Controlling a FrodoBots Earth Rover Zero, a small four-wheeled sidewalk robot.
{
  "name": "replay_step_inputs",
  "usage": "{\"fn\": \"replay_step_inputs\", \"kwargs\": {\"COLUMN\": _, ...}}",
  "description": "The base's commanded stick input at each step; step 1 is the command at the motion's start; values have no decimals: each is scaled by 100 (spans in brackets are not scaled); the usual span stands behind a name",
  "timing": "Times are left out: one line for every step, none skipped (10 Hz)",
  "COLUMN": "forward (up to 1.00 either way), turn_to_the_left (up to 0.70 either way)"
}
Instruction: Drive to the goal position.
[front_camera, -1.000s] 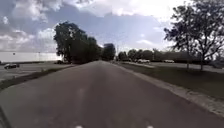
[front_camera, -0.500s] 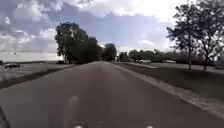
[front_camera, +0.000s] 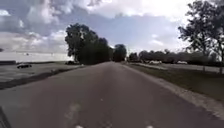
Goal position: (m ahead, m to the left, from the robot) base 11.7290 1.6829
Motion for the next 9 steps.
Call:
{"fn": "replay_step_inputs", "kwargs": {"forward": 70, "turn_to_the_left": 0}}
{"fn": "replay_step_inputs", "kwargs": {"forward": 70, "turn_to_the_left": 0}}
{"fn": "replay_step_inputs", "kwargs": {"forward": 70, "turn_to_the_left": 0}}
{"fn": "replay_step_inputs", "kwargs": {"forward": 70, "turn_to_the_left": 0}}
{"fn": "replay_step_inputs", "kwargs": {"forward": 70, "turn_to_the_left": 0}}
{"fn": "replay_step_inputs", "kwargs": {"forward": 70, "turn_to_the_left": 0}}
{"fn": "replay_step_inputs", "kwargs": {"forward": 70, "turn_to_the_left": 0}}
{"fn": "replay_step_inputs", "kwargs": {"forward": 70, "turn_to_the_left": 0}}
{"fn": "replay_step_inputs", "kwargs": {"forward": 70, "turn_to_the_left": 0}}
